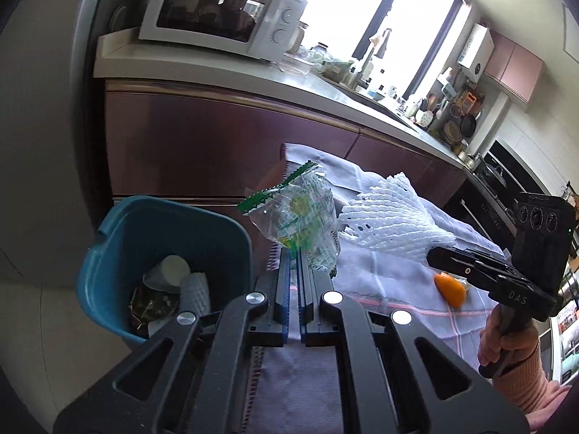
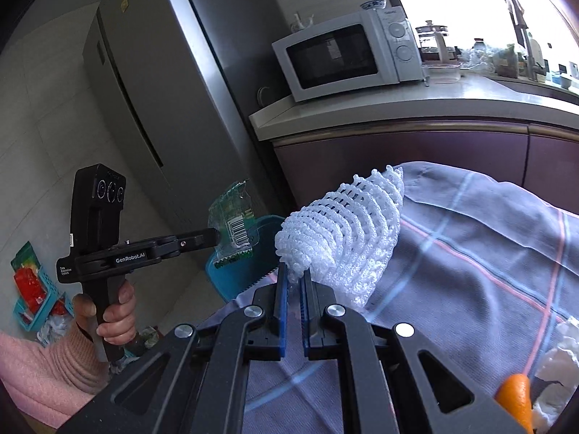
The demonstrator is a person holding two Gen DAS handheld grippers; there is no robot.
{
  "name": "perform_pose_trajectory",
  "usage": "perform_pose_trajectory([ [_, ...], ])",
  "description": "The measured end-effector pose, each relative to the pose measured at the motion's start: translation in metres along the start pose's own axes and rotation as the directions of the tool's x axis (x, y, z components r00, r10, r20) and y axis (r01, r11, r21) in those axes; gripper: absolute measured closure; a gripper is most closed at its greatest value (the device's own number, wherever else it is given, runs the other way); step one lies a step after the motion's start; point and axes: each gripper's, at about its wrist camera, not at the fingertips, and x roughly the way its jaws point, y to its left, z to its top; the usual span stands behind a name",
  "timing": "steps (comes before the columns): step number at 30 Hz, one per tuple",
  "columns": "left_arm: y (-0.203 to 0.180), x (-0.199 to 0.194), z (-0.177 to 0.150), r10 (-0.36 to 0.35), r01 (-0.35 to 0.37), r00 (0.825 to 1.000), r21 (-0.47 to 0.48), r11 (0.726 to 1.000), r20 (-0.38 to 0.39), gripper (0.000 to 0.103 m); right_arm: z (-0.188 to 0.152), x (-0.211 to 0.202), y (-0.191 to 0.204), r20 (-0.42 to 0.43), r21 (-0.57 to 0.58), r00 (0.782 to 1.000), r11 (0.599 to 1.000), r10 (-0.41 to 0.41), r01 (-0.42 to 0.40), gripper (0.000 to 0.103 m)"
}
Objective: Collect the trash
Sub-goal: 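Carry the clear wrapper and foam net over the teal bin with both tools, then open both tools to drop the wrapper and foam net into the bin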
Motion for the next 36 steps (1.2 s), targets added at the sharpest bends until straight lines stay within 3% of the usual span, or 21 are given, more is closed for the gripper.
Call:
perform_pose_trajectory([
  [7, 0.044, -0.003, -0.005, 0.057, -0.057, 0.998, -0.074, 0.996, -0.013, 0.099, 0.010, 0.041, 0.025, -0.078, -0.056, 0.996, 0.998, 0.038, -0.042, 0.098],
  [19, 0.083, 0.020, -0.014, 0.131, -0.140, 0.989, -0.147, 0.979, -0.068, 0.099, 0.015, 0.113, 0.043, -0.213, -0.076, 0.976, 0.995, 0.050, -0.068, 0.098],
  [36, 0.116, 0.067, -0.025, 0.180, -0.204, 0.974, -0.192, 0.960, -0.134, 0.097, 0.017, 0.196, 0.055, -0.349, -0.105, 0.937, 0.994, -0.012, -0.026, 0.096],
])
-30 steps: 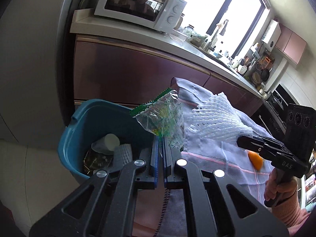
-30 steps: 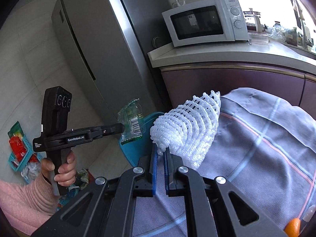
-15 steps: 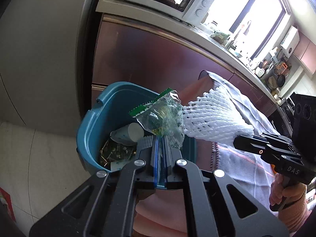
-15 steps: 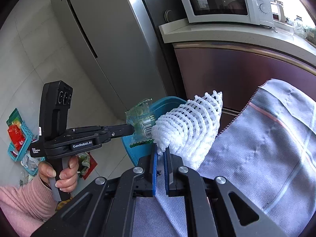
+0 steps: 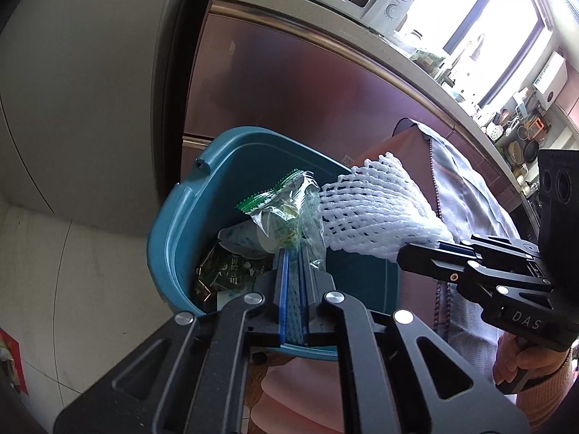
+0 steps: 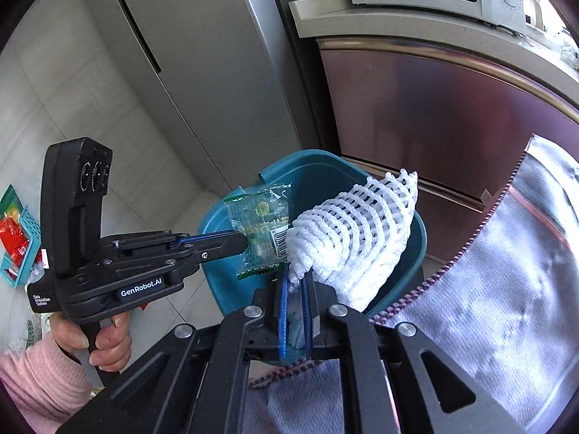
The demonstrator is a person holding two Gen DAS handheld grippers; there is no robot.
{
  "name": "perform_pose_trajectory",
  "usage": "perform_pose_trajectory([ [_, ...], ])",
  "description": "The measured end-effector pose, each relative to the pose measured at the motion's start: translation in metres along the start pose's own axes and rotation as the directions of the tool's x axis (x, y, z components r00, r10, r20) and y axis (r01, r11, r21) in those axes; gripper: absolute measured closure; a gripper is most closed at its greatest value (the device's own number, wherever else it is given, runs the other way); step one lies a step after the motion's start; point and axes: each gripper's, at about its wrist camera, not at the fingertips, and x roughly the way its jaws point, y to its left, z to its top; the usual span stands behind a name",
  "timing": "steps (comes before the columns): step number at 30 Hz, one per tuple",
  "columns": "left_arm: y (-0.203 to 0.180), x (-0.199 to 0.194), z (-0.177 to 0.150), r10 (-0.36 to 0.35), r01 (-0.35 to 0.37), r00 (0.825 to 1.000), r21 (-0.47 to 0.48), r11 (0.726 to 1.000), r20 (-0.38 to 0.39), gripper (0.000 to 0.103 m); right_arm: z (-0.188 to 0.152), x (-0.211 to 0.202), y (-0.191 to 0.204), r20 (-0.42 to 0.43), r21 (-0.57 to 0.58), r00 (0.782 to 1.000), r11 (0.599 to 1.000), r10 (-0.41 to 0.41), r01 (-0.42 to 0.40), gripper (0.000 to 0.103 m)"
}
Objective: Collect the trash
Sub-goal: 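Open both tools to drop the wrapper and foam net into the bin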
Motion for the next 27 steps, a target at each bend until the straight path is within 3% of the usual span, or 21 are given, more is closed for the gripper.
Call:
perform_pose_trajectory([
  [7, 0.000, 0.016, 0.001, 0.016, -0.016, 1.000, 0.007, 1.000, -0.020, 0.099, 0.010, 0.019, 0.001, -0.032, 0.007, 0.999, 1.000, -0.009, 0.009, 0.093],
  [14, -0.006, 0.020, -0.002, 0.019, -0.018, 1.000, 0.017, 1.000, -0.020, 0.099, 0.007, 0.019, -0.005, -0.047, 0.025, 0.999, 1.000, -0.004, 0.005, 0.076],
  [17, -0.007, 0.019, -0.003, 0.015, -0.014, 1.000, 0.019, 1.000, -0.016, 0.099, 0.005, 0.016, -0.006, -0.052, 0.019, 0.999, 1.000, -0.007, 0.009, 0.076],
  [21, -0.007, 0.017, -0.004, 0.014, -0.013, 1.000, 0.024, 1.000, -0.014, 0.099, 0.004, 0.011, -0.005, -0.055, 0.016, 0.998, 1.000, -0.005, 0.006, 0.064],
  [27, -0.016, 0.018, -0.007, 0.005, -0.004, 1.000, 0.064, 0.998, -0.018, 0.099, 0.000, 0.003, -0.011, -0.049, 0.050, 0.998, 0.998, 0.045, -0.043, 0.063],
])
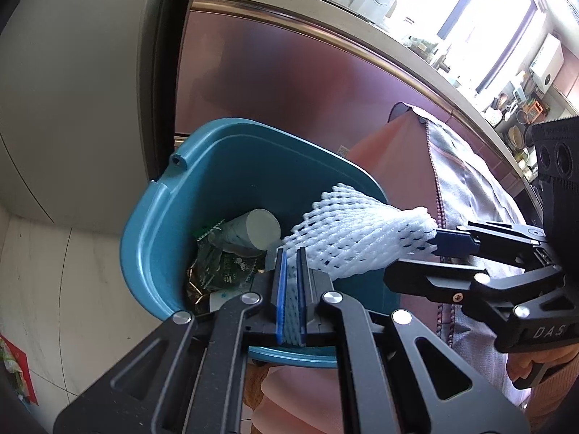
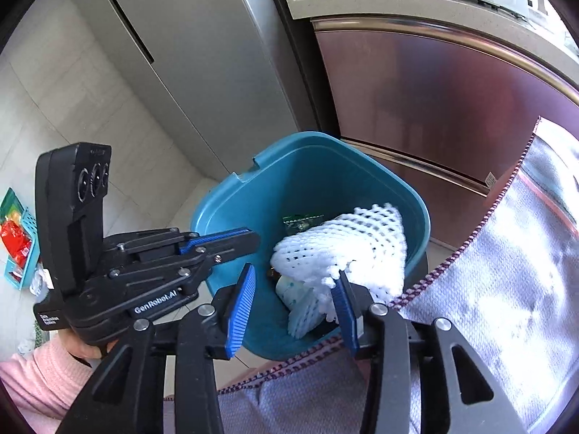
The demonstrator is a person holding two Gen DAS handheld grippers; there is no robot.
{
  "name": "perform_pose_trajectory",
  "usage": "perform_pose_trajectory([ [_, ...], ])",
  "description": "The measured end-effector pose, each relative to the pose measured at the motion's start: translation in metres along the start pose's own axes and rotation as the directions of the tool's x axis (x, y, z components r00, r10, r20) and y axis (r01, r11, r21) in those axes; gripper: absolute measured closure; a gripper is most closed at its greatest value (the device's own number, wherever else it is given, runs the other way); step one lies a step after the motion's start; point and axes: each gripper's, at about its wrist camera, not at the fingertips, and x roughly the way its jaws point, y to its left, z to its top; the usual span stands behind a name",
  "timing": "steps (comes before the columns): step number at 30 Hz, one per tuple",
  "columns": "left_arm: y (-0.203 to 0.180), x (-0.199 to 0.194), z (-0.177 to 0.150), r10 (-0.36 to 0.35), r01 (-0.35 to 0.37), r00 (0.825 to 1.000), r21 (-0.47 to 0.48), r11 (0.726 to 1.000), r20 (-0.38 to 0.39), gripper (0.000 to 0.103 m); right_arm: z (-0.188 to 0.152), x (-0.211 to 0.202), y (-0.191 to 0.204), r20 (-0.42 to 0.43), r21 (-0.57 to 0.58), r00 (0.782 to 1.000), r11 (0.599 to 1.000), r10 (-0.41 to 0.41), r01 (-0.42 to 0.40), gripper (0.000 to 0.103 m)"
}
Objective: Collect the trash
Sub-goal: 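Open both tools to drop the wrapper and foam net into the bin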
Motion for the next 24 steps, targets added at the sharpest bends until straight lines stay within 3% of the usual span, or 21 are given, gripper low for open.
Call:
perform_pose_trajectory([
  [4, -0.006, 0.002, -0.001, -0.003, 0.003, 1.000, 0.030, 1.000, 0.000, 0.099, -0.002, -0.007, -0.002, 0.007, 0.020, 0.999, 0.998, 0.053, -0.054, 0.061],
  [7, -0.009, 0.004, -0.002, 0.003, -0.002, 1.000, 0.042, 0.999, -0.005, 0.099, -0.003, -0.014, 0.002, 0.021, -0.013, 1.000, 1.000, -0.019, 0.020, 0.060],
  [14, -0.006, 0.001, -0.003, 0.001, -0.001, 1.000, 0.029, 1.000, 0.004, 0.099, -0.008, -0.032, -0.001, 0.053, -0.016, 0.998, 0.999, -0.030, 0.031, 0.054],
  [24, -0.019, -0.019, -0.003, -0.040, 0.037, 0.998, 0.061, 0.997, 0.040, 0.097, -0.029, -0.077, -0.012, 0.188, 0.027, 0.982, 1.000, -0.005, 0.000, 0.054],
])
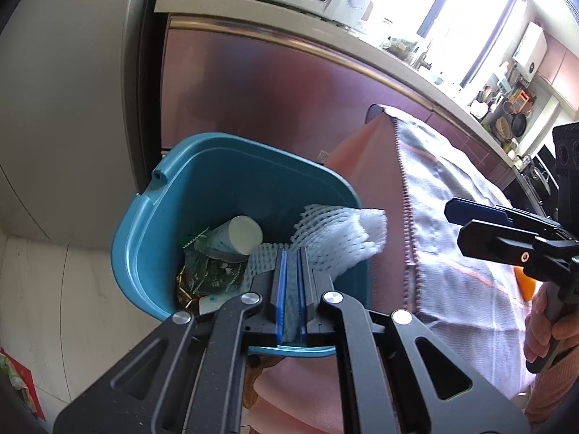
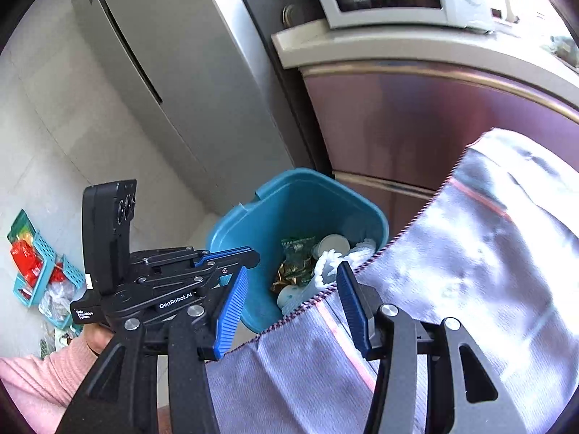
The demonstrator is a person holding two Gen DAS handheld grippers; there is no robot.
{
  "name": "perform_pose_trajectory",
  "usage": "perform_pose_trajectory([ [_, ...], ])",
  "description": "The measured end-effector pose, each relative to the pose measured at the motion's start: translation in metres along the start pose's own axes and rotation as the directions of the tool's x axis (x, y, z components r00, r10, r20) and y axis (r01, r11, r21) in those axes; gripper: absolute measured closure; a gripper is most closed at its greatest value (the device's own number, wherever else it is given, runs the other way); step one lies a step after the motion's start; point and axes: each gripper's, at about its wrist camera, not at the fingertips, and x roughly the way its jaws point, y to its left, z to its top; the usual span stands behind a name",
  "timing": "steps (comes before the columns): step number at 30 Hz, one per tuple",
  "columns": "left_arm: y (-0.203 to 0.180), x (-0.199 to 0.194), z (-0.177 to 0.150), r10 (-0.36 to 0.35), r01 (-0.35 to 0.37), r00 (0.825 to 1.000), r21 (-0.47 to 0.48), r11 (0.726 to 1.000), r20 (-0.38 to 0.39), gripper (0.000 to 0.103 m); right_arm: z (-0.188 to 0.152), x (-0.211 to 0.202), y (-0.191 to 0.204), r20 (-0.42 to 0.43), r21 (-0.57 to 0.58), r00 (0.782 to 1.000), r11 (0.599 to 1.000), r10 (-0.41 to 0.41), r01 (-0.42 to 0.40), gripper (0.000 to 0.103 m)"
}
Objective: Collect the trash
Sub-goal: 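Open both tools to drop the wrapper and foam net into the bin, then withdraw both open tools from the bin back over the table, then grasp the orange with the left tool while the right tool grasps the tissue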
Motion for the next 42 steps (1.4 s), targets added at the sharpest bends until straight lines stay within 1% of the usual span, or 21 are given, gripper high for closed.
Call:
perform_pose_trajectory([
  [3, -0.013, -0.014, 0.002, -0.033, 0.032, 0.999, 0.030, 0.999, 0.034, 0.095, -0.007, -0.023, -0.005, 0.061, 0.019, 0.998, 1.000, 0.003, -0.004, 0.054],
  [6, -0.031, -0.031, 0.004, -0.080, 0.074, 0.994, 0.076, 0.994, 0.070, 0.094, -0.017, -0.050, -0.008, 0.124, 0.031, 0.992, 0.999, -0.019, 0.015, 0.054],
  [9, -0.056, -0.045, 0.005, -0.138, 0.124, 0.986, 0.134, 0.983, 0.096, 0.088, -0.030, -0.078, -0.011, 0.184, 0.042, 0.982, 0.998, -0.048, 0.041, 0.054],
  [10, -0.065, -0.049, 0.004, -0.160, 0.144, 0.982, 0.152, 0.978, 0.099, 0.084, -0.036, -0.088, -0.013, 0.203, 0.048, 0.977, 0.997, -0.061, 0.053, 0.054],
  [11, -0.074, -0.051, 0.004, -0.181, 0.163, 0.979, 0.169, 0.972, 0.098, 0.080, -0.043, -0.098, -0.016, 0.220, 0.056, 0.972, 0.996, -0.079, 0.068, 0.054],
  [12, -0.084, -0.053, 0.003, -0.201, 0.181, 0.975, 0.186, 0.966, 0.097, 0.079, -0.049, -0.108, -0.020, 0.235, 0.066, 0.966, 0.993, -0.107, 0.094, 0.054],
  [16, -0.128, -0.051, -0.005, -0.274, 0.248, 0.959, 0.263, 0.932, 0.067, 0.071, -0.078, -0.145, -0.038, 0.284, 0.136, 0.936, 0.975, -0.210, 0.177, 0.054],
  [18, -0.152, -0.046, -0.010, -0.306, 0.281, 0.952, 0.302, 0.911, 0.036, 0.070, -0.093, -0.164, -0.050, 0.298, 0.181, 0.919, 0.961, -0.258, 0.211, 0.054],
  [24, -0.224, -0.026, -0.029, -0.374, 0.367, 0.926, 0.384, 0.847, -0.061, 0.066, -0.137, -0.210, -0.084, 0.301, 0.304, 0.864, 0.899, -0.404, 0.315, 0.054],
  [26, -0.244, -0.018, -0.037, -0.385, 0.389, 0.918, 0.401, 0.830, -0.093, 0.065, -0.149, -0.220, -0.095, 0.295, 0.339, 0.847, 0.877, -0.443, 0.341, 0.054],
  [28, -0.262, -0.010, -0.043, -0.389, 0.404, 0.913, 0.415, 0.815, -0.125, 0.065, -0.160, -0.230, -0.108, 0.290, 0.373, 0.835, 0.859, -0.468, 0.351, 0.054],
  [30, -0.278, 0.000, -0.050, -0.385, 0.412, 0.910, 0.424, 0.806, -0.152, 0.064, -0.169, -0.238, -0.120, 0.284, 0.401, 0.820, 0.838, -0.497, 0.369, 0.054],
  [34, -0.303, 0.020, -0.058, -0.379, 0.432, 0.902, 0.433, 0.791, -0.206, 0.064, -0.183, -0.249, -0.139, 0.277, 0.447, 0.799, 0.807, -0.534, 0.385, 0.054],
  [39, -0.328, 0.036, -0.063, -0.363, 0.434, 0.901, 0.448, 0.782, -0.239, 0.062, -0.193, -0.257, -0.160, 0.260, 0.487, 0.784, 0.777, -0.564, 0.398, 0.054],
  [42, -0.338, 0.042, -0.061, -0.360, 0.435, 0.900, 0.453, 0.778, -0.245, 0.062, -0.195, -0.257, -0.175, 0.251, 0.512, 0.786, 0.766, -0.566, 0.388, 0.054],
])
